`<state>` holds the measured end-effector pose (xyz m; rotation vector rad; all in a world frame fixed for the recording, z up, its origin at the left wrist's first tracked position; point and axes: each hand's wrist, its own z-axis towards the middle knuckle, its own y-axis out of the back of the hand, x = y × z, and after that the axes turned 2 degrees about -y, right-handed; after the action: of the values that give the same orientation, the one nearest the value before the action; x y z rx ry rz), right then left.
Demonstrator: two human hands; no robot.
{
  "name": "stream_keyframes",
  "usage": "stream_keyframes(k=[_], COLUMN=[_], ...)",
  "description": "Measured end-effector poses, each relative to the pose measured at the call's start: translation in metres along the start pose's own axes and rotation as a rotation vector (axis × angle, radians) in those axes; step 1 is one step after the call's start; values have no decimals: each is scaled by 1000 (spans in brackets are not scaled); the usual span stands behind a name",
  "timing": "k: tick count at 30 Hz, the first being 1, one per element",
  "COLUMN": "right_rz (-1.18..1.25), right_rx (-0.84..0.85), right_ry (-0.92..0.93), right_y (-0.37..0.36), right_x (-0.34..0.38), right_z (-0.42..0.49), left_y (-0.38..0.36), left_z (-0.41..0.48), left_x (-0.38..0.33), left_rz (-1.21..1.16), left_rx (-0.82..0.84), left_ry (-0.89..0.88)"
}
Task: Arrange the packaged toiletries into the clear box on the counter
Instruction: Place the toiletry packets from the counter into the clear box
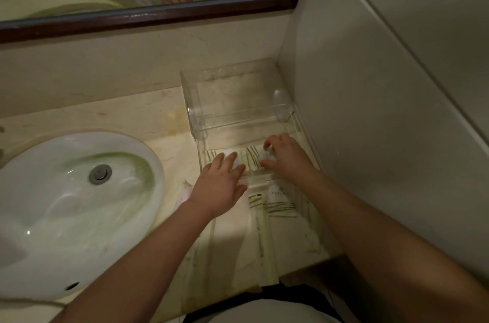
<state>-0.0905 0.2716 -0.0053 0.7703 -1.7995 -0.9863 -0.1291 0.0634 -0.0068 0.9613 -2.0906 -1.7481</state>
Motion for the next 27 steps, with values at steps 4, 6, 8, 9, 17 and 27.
stream_keyframes(k=[4, 6, 8, 9, 17, 27], right_rz=[154, 197, 200, 192, 120, -210], right_rx=[-76, -177, -239, -231, -80, 79], right_ry=[-10, 5, -9, -39, -170, -262], right_y=[9, 13, 12, 8, -27, -48], right_x=[-2, -2, -3, -3, 20, 54], right_z=[-18, -38, -64, -77, -137, -141], left_y=[0, 2, 4, 4, -11, -30], left_z=[-2, -12, -30, -41, -107, -112], left_x=[-2, -1, 3, 7, 17, -42], left_rz=[-228, -399, -501, -530, -495, -217], left_rx=[-186, -341, -490, -550, -498, -188], left_ry=[-39, -30, 42, 101, 409, 577])
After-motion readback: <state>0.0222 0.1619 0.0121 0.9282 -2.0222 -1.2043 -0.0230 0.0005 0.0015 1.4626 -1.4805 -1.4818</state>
